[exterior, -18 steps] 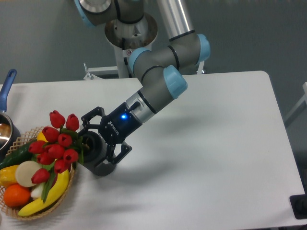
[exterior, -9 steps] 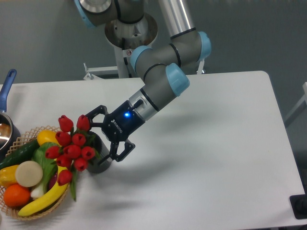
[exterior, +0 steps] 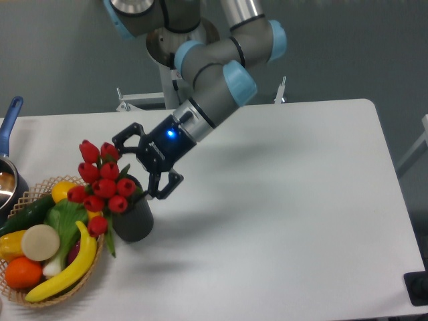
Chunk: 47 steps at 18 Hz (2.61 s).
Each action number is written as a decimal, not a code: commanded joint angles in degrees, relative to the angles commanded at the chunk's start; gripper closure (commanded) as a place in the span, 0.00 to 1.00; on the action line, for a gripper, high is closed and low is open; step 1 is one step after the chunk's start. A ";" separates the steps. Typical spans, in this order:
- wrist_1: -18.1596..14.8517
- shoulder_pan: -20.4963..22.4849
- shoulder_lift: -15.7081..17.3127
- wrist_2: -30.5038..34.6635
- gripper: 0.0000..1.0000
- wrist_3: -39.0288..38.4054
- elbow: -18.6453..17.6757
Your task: Insert the flowers into the vase
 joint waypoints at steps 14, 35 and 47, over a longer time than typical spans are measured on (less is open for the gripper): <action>-0.17 -0.62 0.09 7.65 0.00 -0.09 -0.71; -1.32 9.93 -0.50 55.53 0.00 0.53 6.49; -16.95 16.17 -8.08 62.30 0.00 18.37 20.47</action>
